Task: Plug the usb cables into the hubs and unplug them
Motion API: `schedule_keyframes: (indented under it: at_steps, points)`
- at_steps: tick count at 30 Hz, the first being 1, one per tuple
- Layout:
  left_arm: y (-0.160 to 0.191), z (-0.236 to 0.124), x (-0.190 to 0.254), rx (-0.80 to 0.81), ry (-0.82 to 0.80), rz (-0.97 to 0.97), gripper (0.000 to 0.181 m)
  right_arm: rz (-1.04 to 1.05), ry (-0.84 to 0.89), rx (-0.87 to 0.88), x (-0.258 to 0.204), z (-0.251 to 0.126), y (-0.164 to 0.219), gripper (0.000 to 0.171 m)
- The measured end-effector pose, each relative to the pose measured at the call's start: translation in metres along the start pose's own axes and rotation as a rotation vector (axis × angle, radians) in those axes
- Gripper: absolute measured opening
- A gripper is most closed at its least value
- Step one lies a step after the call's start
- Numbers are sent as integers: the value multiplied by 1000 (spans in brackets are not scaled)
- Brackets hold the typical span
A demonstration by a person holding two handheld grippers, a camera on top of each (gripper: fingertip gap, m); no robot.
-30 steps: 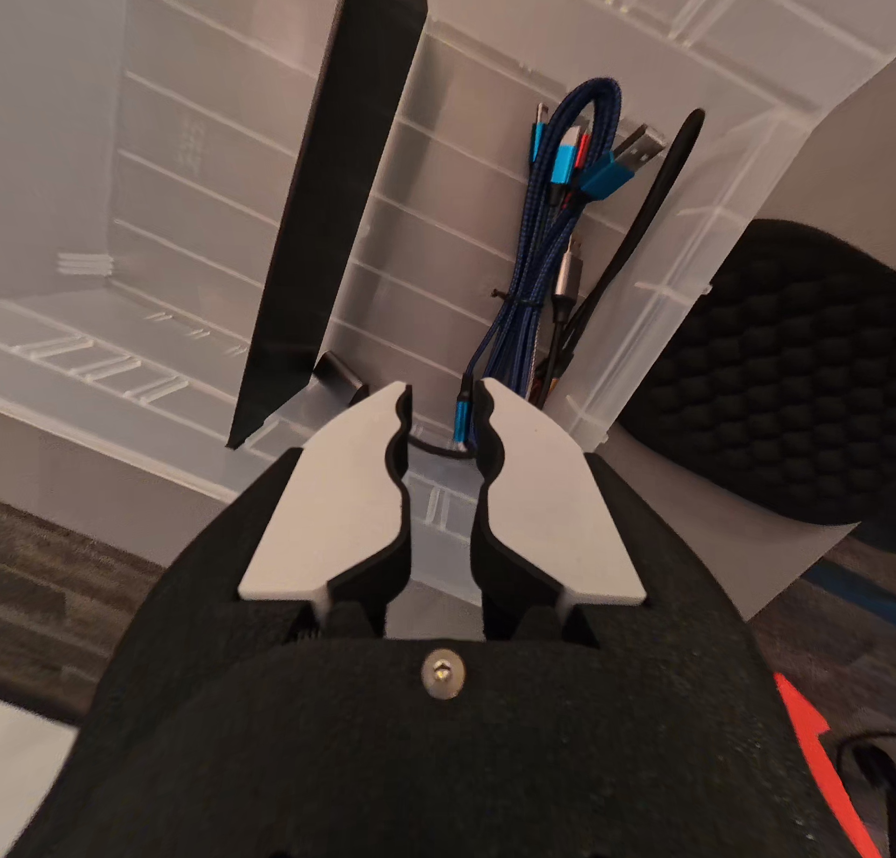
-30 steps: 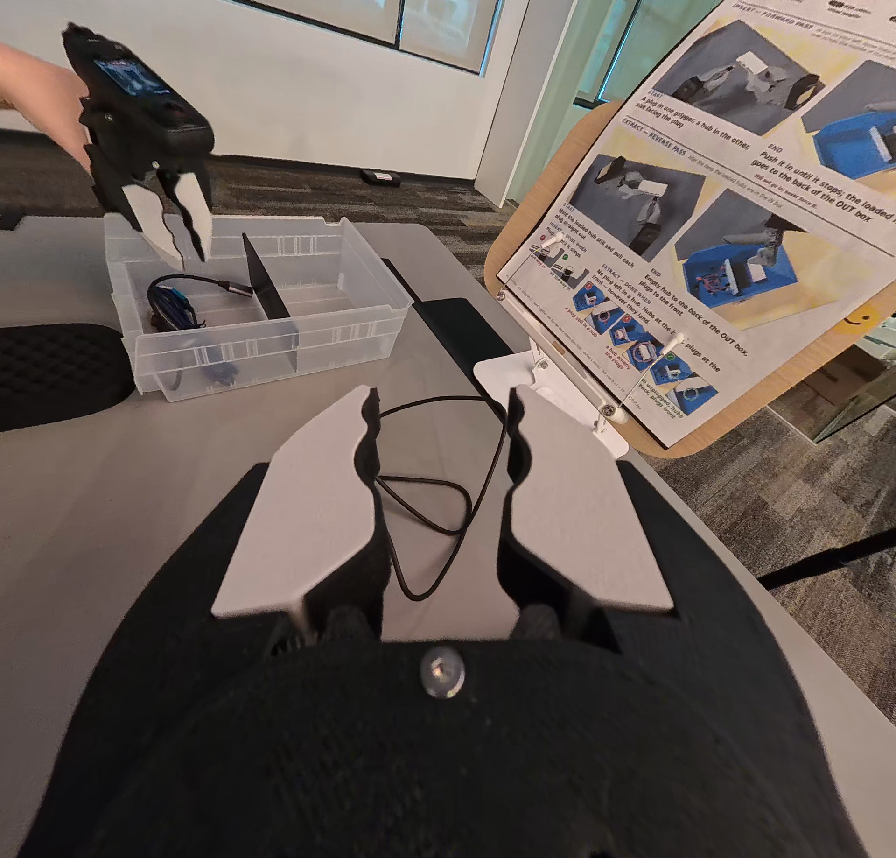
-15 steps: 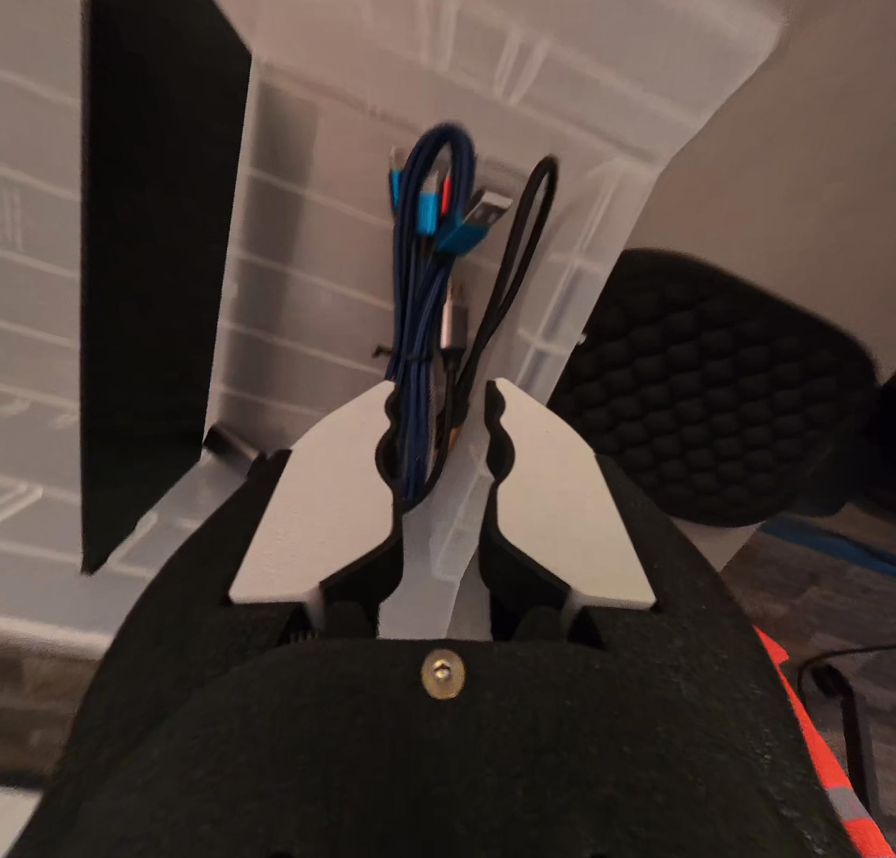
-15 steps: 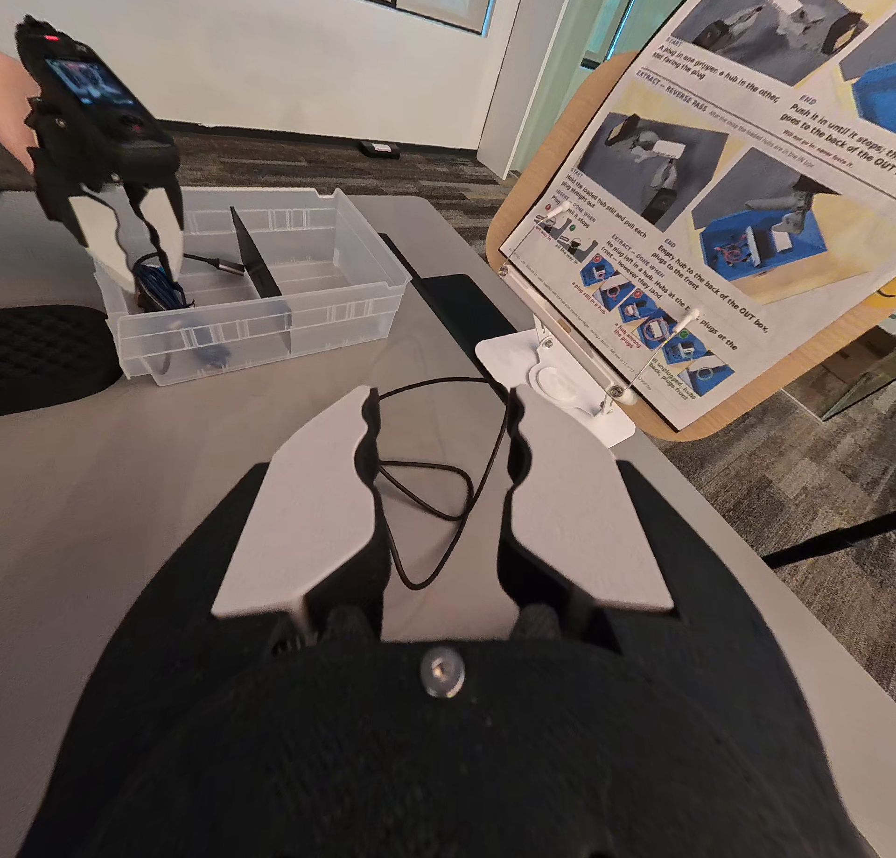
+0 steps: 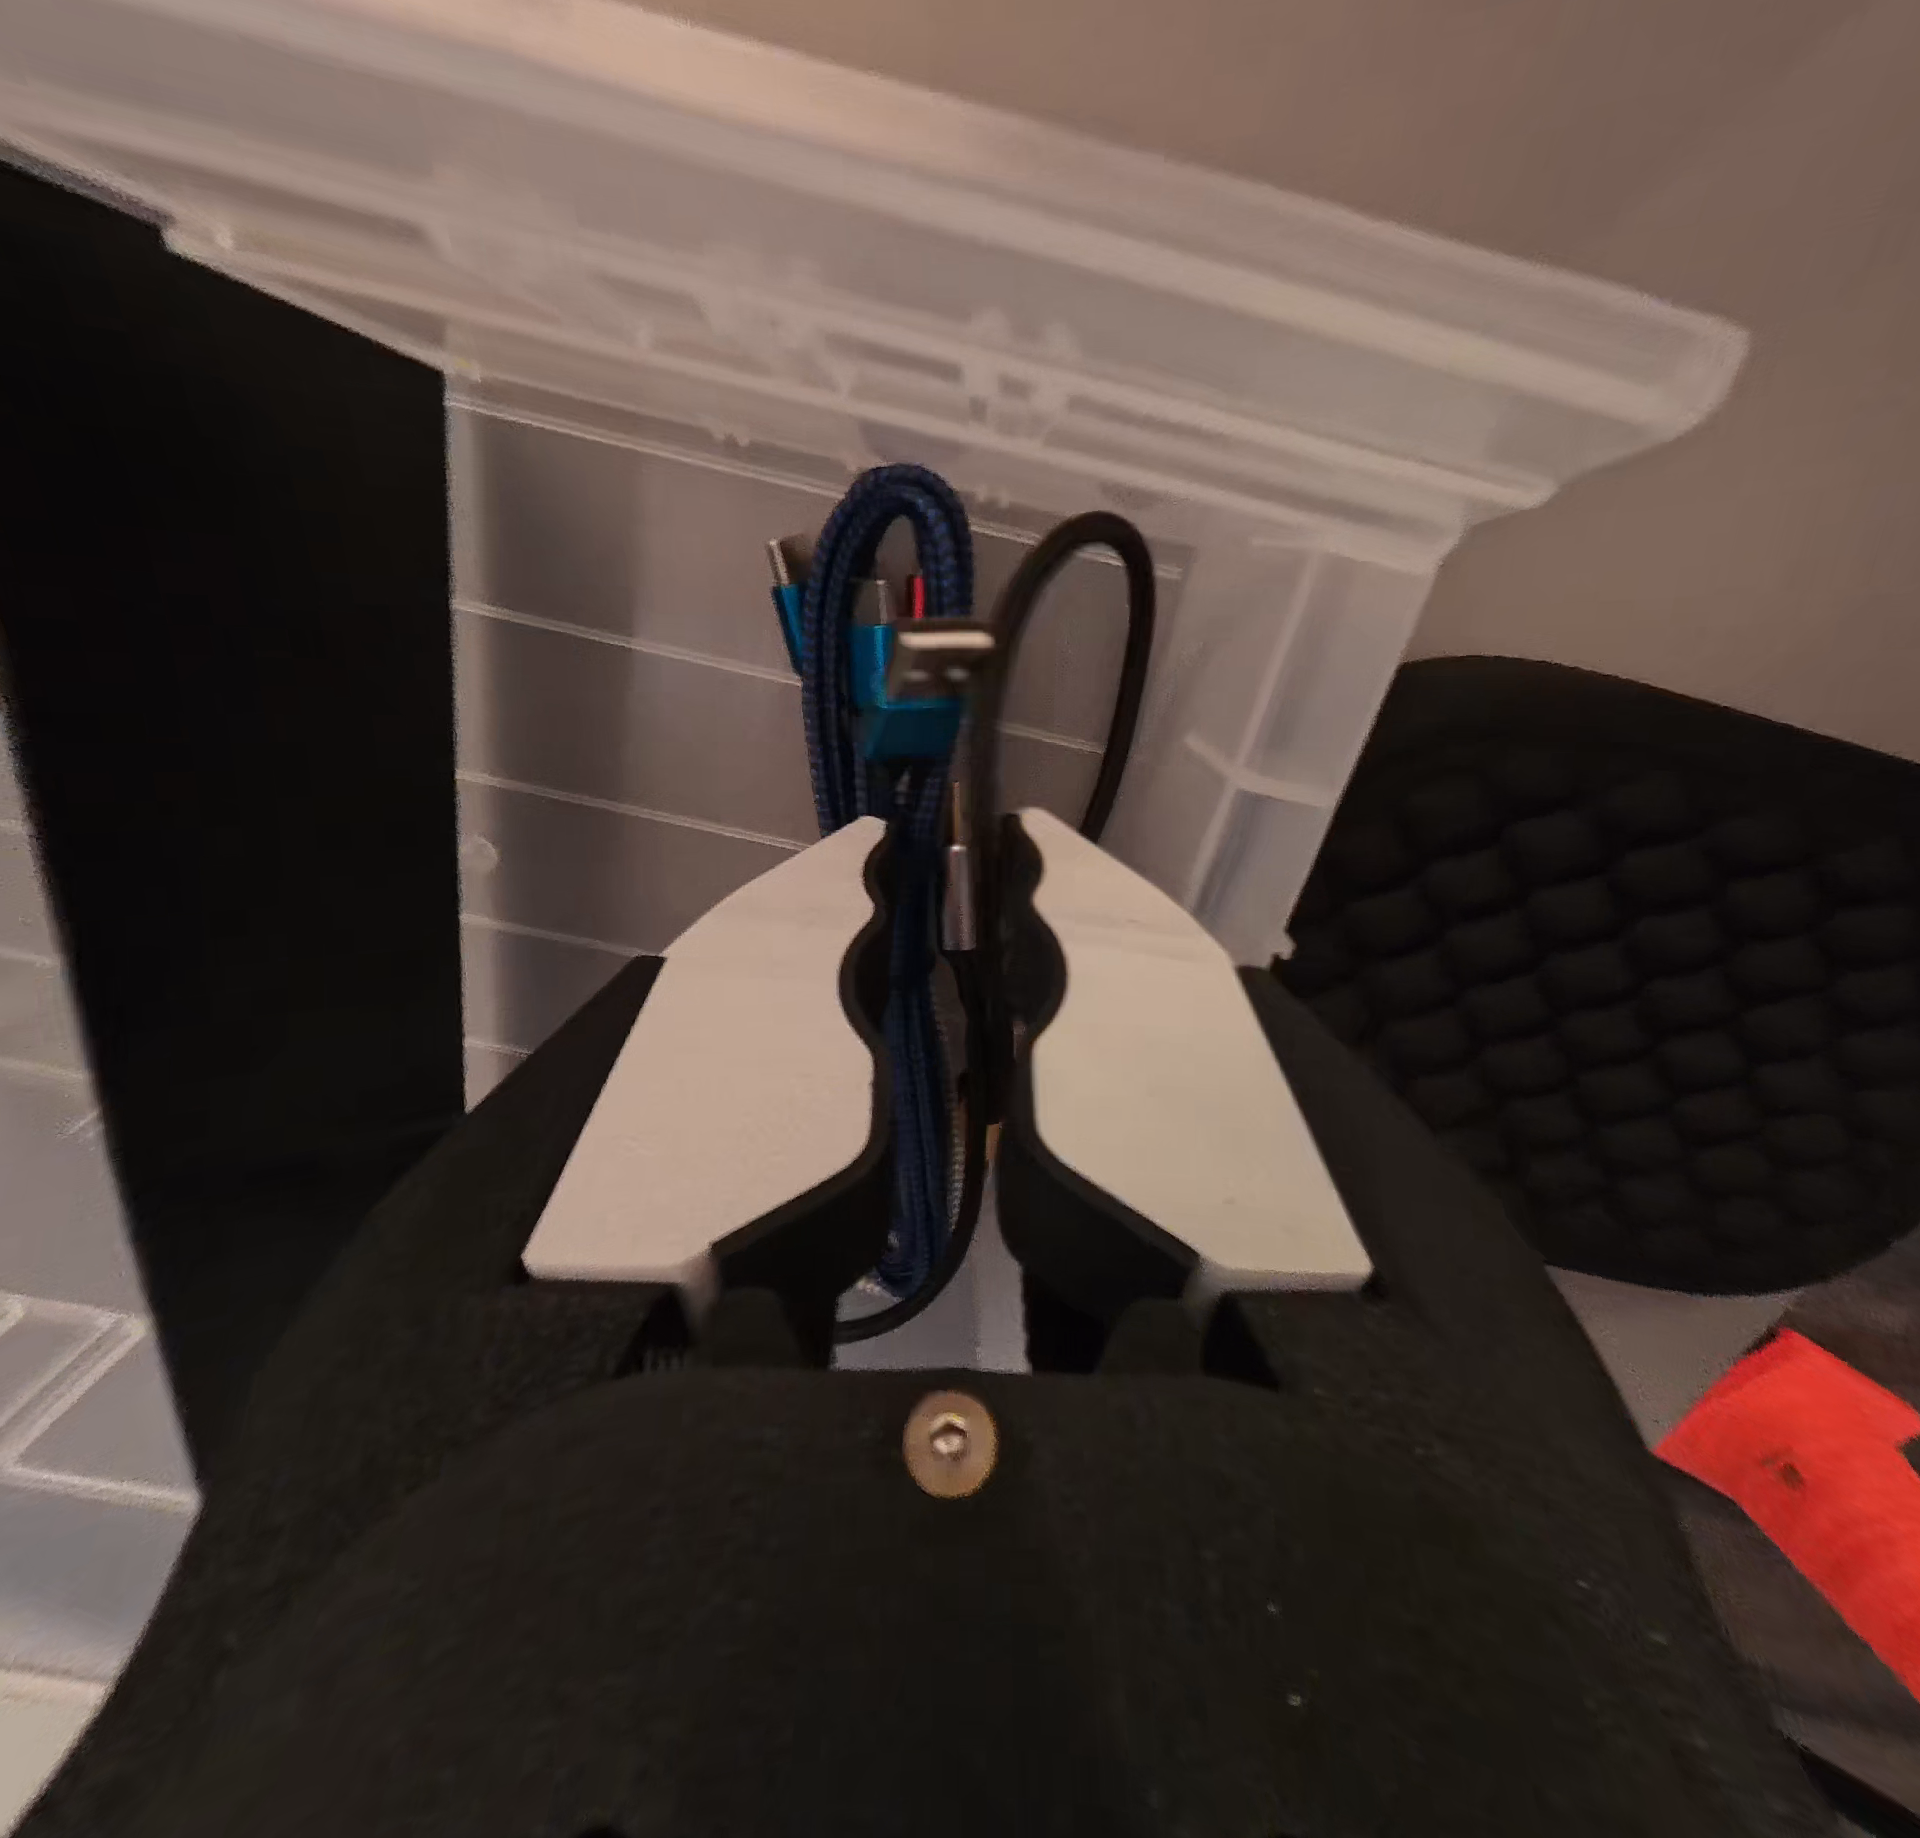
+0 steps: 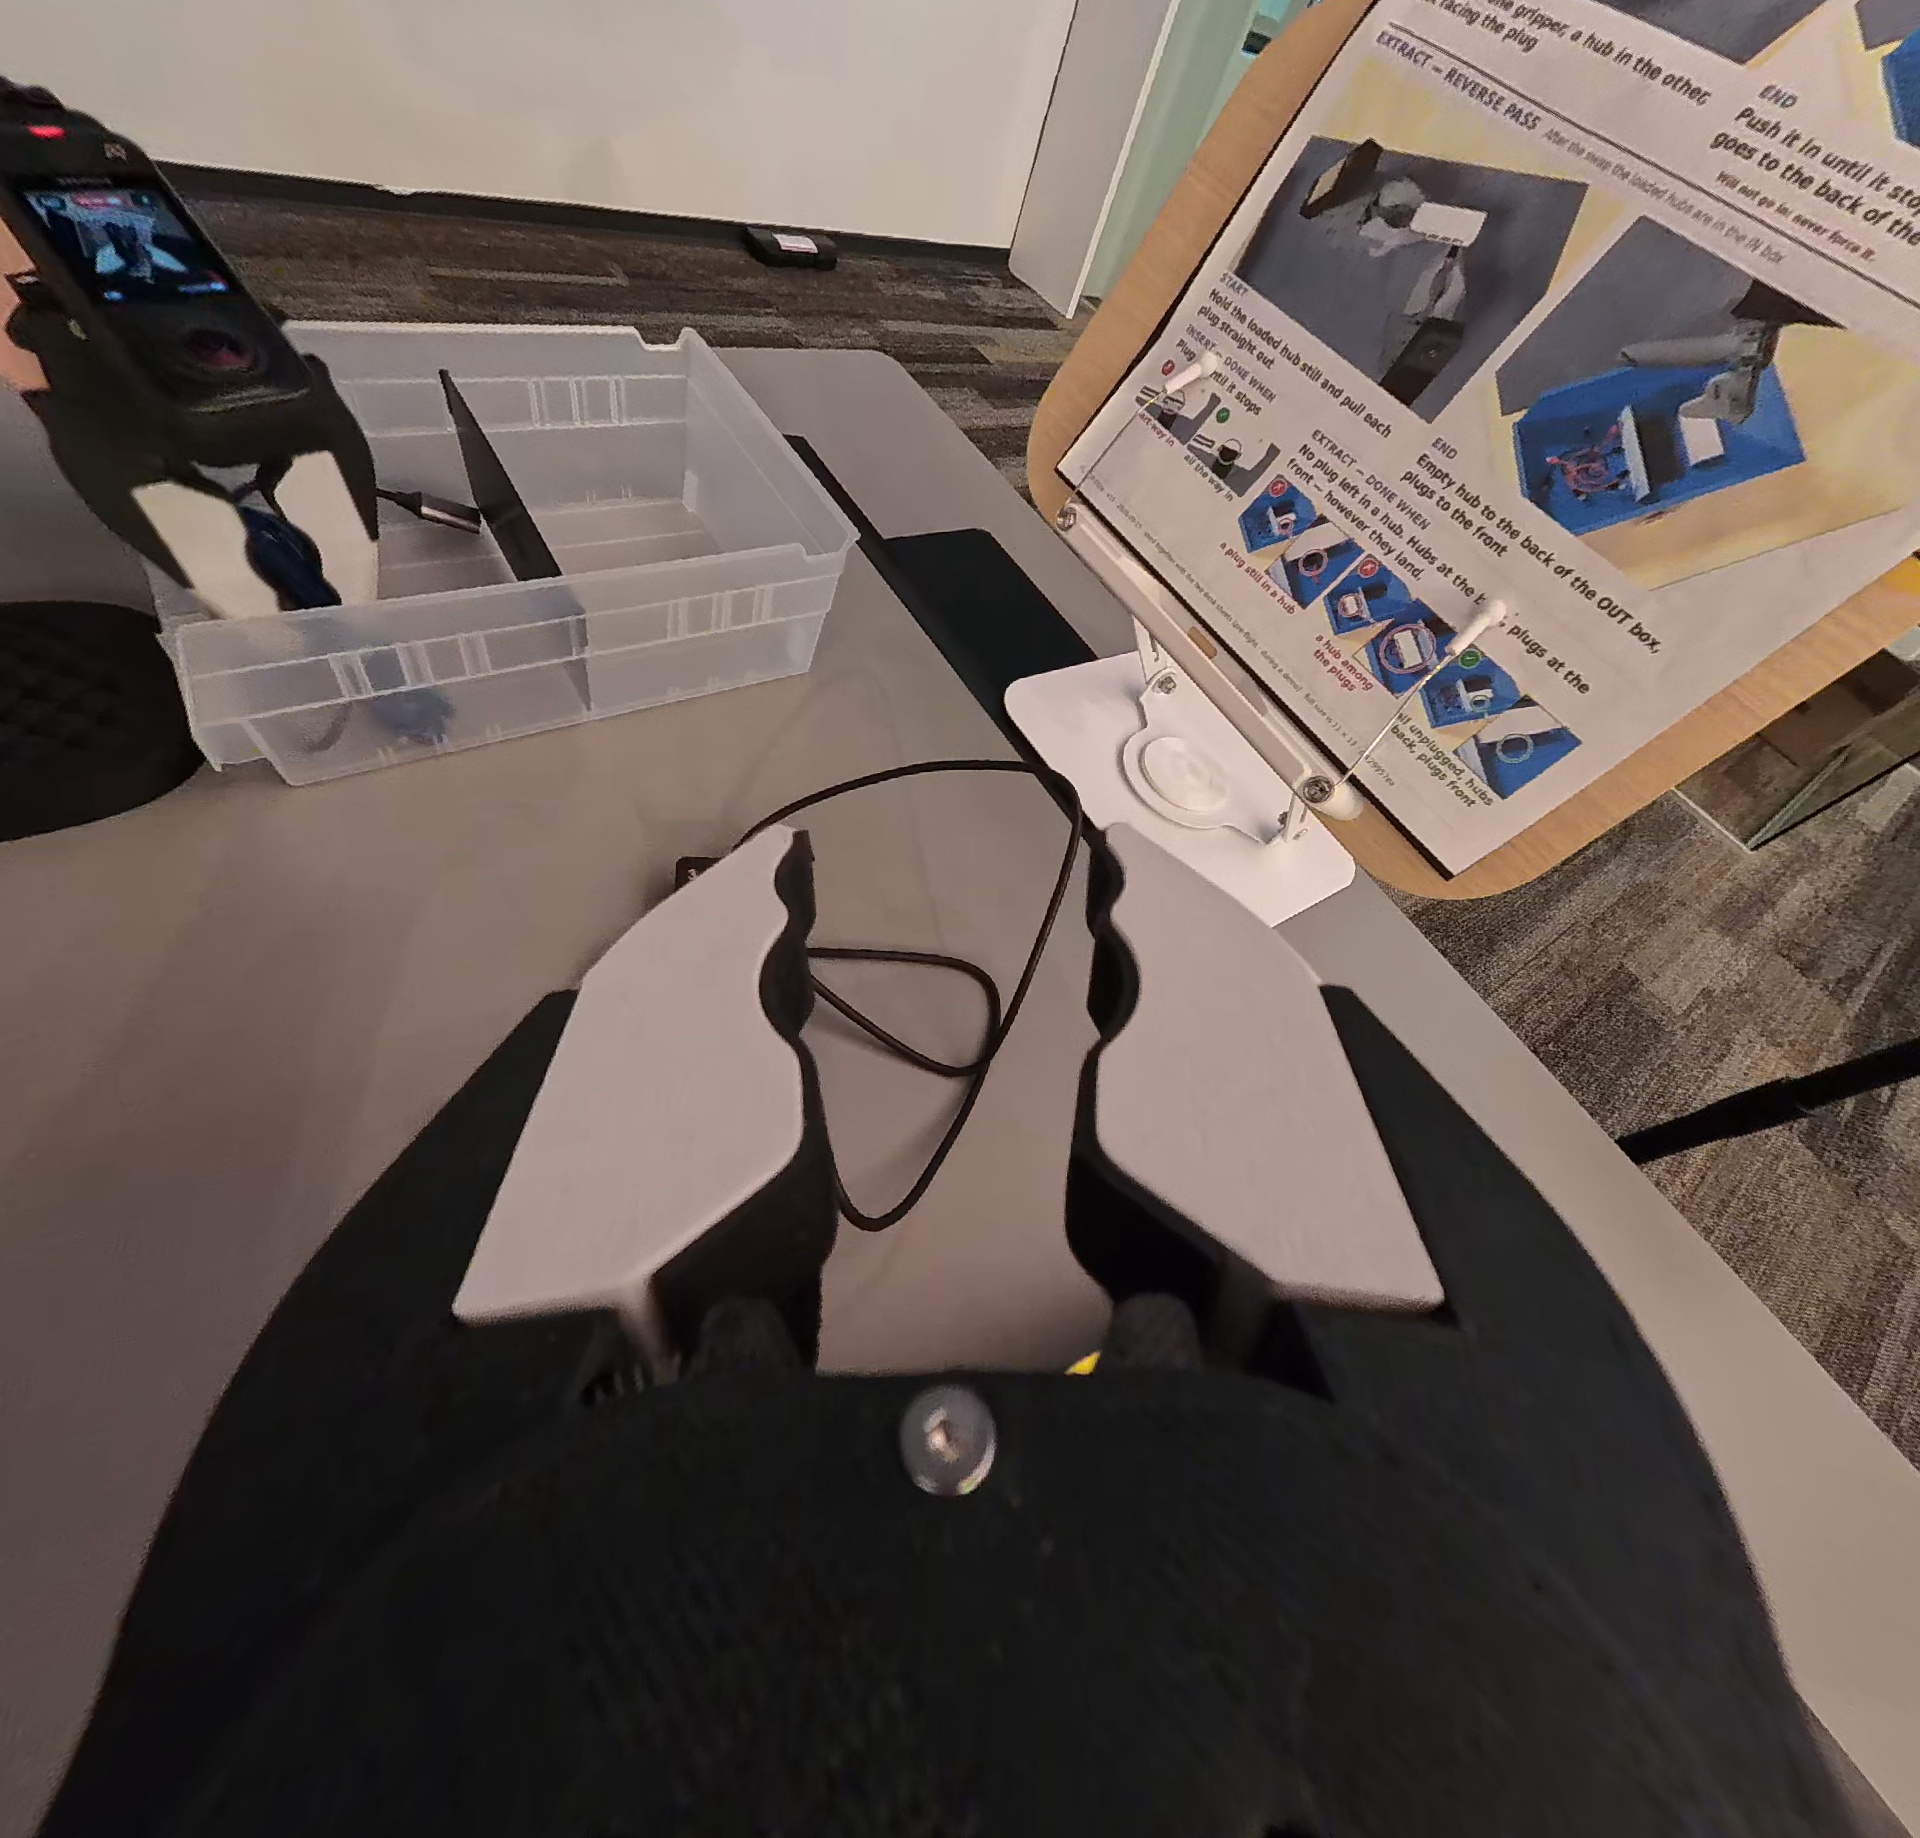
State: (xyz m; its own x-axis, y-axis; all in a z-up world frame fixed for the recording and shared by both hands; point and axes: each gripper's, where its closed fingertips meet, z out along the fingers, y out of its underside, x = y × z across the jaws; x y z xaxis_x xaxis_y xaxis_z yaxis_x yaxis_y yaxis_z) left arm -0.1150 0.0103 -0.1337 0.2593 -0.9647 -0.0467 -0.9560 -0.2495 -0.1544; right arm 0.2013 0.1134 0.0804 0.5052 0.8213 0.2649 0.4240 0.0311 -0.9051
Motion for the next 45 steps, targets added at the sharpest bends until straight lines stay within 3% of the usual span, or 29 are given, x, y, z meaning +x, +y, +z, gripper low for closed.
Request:
schedule_keyframes:
  at_steps: [3, 13, 27, 32, 37, 41, 45]
  points:
    - [0, -12, -17, 42, -62, -31, 6, 7, 3, -2, 2, 1, 2, 52]
    - [6, -70, -58, 173, -167, -121, 4, 16, 10, -29, 6, 5, 10, 52]
    - [-32, -149, -70, 603, -122, -359, 2, 2, -17, -30, -4, 12, 7, 52]
    - [-67, -198, -62, 786, -115, -381, 3, -13, -79, 20, -25, 23, -7, 51]
    - [-124, -239, -46, 969, -137, -411, 3, -52, -309, 187, -90, 28, -50, 46]
    - [-174, -238, -26, 1063, -29, -439, 3, -175, -447, 326, -145, 5, -82, 31]
    - [-209, -212, -11, 976, -52, -353, 3, -229, -301, 254, -139, 9, -82, 29]
